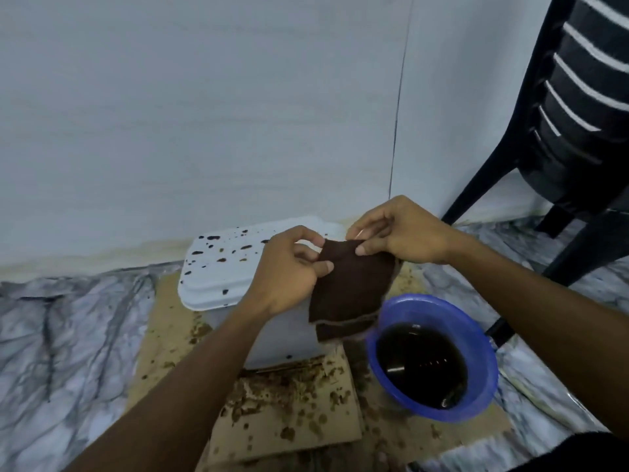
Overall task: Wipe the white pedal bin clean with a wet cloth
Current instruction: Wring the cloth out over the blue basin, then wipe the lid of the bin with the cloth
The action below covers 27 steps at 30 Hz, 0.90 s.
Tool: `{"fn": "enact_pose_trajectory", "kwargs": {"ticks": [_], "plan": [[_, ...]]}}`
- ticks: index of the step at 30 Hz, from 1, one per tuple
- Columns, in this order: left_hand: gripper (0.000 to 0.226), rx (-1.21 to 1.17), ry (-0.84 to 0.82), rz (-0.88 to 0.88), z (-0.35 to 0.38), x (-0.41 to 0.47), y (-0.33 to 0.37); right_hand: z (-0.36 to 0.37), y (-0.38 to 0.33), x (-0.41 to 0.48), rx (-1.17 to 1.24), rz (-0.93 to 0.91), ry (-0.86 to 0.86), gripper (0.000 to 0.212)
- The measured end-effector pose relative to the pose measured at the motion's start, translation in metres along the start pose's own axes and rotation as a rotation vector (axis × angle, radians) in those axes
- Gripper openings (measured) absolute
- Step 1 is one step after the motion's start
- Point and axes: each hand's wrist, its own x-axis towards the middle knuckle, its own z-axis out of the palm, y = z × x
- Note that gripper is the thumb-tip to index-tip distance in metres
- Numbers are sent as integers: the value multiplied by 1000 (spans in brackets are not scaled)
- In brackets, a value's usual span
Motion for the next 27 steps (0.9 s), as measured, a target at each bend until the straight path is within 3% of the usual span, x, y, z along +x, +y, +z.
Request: {"fn": "enact_pose_trajectory", "kwargs": {"ticks": [7,13,15,17,21,24,27], "plan": [[27,-77,63,-38,-49,0,-1,18,-37,37,14,-70,-51,23],[26,47,287,9,-85,58,4,22,-58,107,-46,-160,132,24],[34,319,286,-5,-87,74,-6,29,-48,117,-190,-152,214,36],[46,520,217,7,-80,80,-22,35,-22,110,-289,-57,130,52],[52,609,2,119,-51,85,-49,33,31,76,-422,154,-105,96],[74,832,-109,66,-26,91,-72,38,51,64,-392,143,-114,128],[83,894,-119,17,-10,94,-84,50,59,63,-301,90,-102,147]]}}
